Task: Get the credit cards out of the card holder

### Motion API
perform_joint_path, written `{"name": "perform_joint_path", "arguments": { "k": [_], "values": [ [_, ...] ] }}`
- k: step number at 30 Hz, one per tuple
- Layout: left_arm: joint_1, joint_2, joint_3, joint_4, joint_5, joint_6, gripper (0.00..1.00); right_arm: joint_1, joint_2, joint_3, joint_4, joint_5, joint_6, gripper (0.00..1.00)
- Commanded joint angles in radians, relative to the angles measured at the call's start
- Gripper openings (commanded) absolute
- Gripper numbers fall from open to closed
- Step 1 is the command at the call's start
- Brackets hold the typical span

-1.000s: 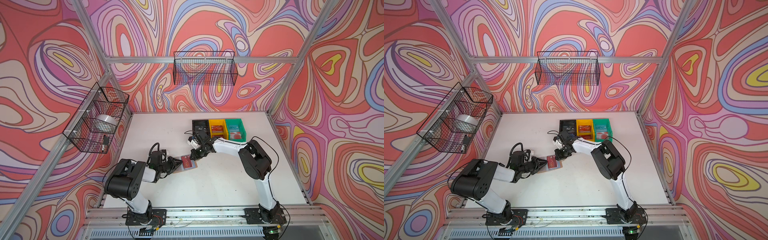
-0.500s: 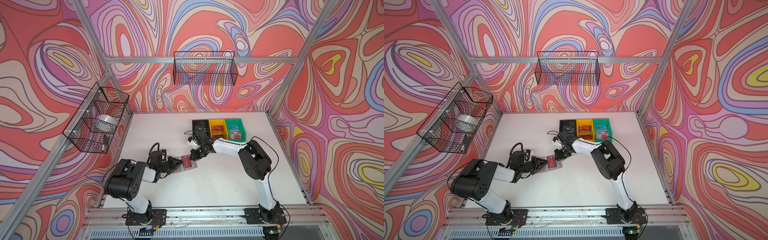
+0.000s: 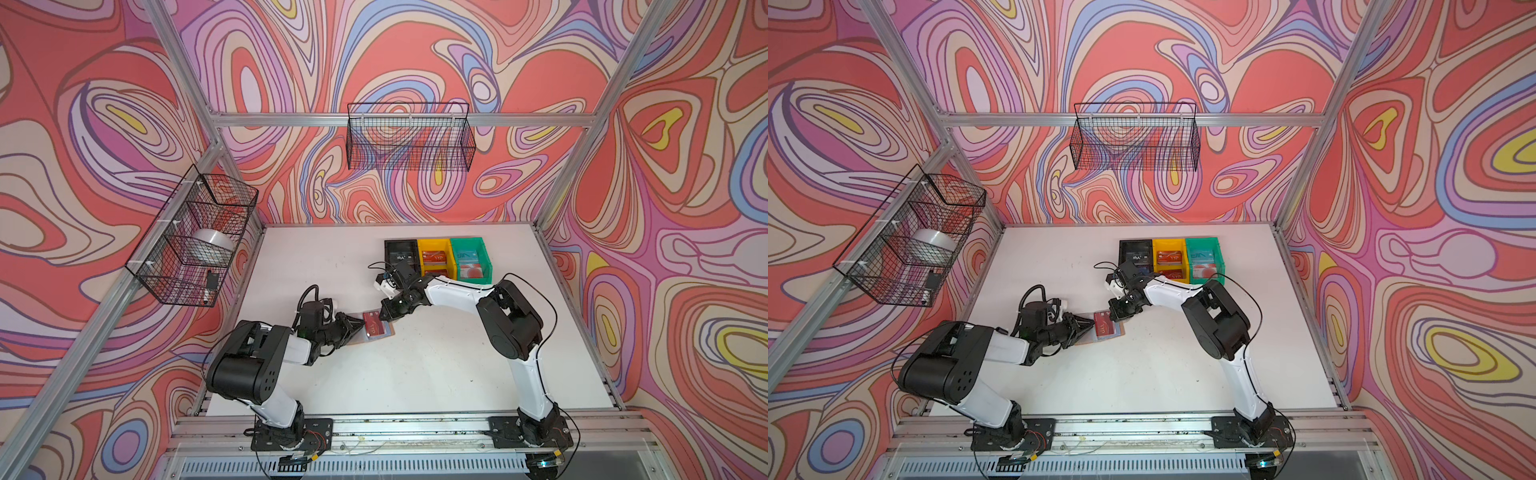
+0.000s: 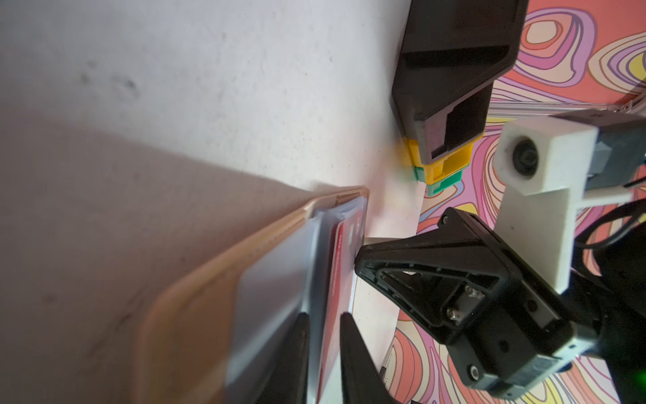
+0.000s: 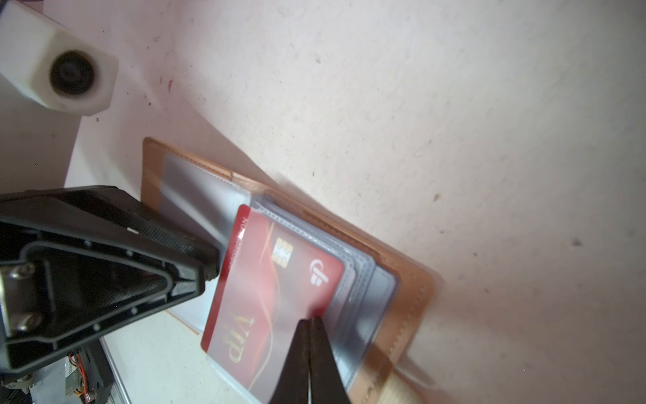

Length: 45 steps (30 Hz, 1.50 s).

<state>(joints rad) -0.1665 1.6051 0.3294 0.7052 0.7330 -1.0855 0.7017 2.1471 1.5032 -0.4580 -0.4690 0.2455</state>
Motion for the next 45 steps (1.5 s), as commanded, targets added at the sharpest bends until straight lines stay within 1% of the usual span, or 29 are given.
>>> {"name": "perform_joint_path", "arguments": {
  "k": [1, 6, 20, 23, 28, 33, 36, 42, 45],
  "values": [
    [-0.01, 0.006, 0.026, -0.002, -0.003, 0.012, 0.2, 0.004, 0.025, -0.008, -0.008, 0.004, -0.003, 0.06],
    [-0.013, 0.032, 0.028, 0.025, 0.001, 0.003, 0.19, 0.004, 0.025, -0.01, -0.014, 0.004, -0.005, 0.06],
    [-0.019, 0.07, 0.044, 0.03, -0.002, 0.004, 0.19, 0.004, 0.031, 0.0, -0.02, 0.002, -0.008, 0.06],
    [-0.024, 0.082, 0.052, 0.035, -0.002, 0.003, 0.16, 0.004, 0.035, 0.004, -0.023, 0.001, -0.009, 0.06],
    [-0.027, 0.1, 0.054, 0.048, -0.001, 0.0, 0.16, 0.004, 0.035, 0.004, -0.028, 0.0, -0.01, 0.06],
    [-0.028, 0.127, 0.049, 0.092, 0.007, -0.017, 0.11, 0.004, 0.036, 0.003, -0.029, 0.0, -0.009, 0.06],
    [-0.028, 0.14, 0.044, 0.116, 0.01, -0.024, 0.1, 0.004, 0.036, 0.003, -0.03, 0.0, -0.009, 0.06],
    [-0.027, 0.127, 0.021, 0.117, -0.001, -0.018, 0.11, 0.004, 0.036, 0.002, -0.031, 0.0, -0.011, 0.06],
    [-0.028, 0.118, 0.012, 0.108, -0.007, -0.011, 0.15, 0.004, 0.037, 0.002, -0.031, -0.002, -0.01, 0.06]
  ]
}}
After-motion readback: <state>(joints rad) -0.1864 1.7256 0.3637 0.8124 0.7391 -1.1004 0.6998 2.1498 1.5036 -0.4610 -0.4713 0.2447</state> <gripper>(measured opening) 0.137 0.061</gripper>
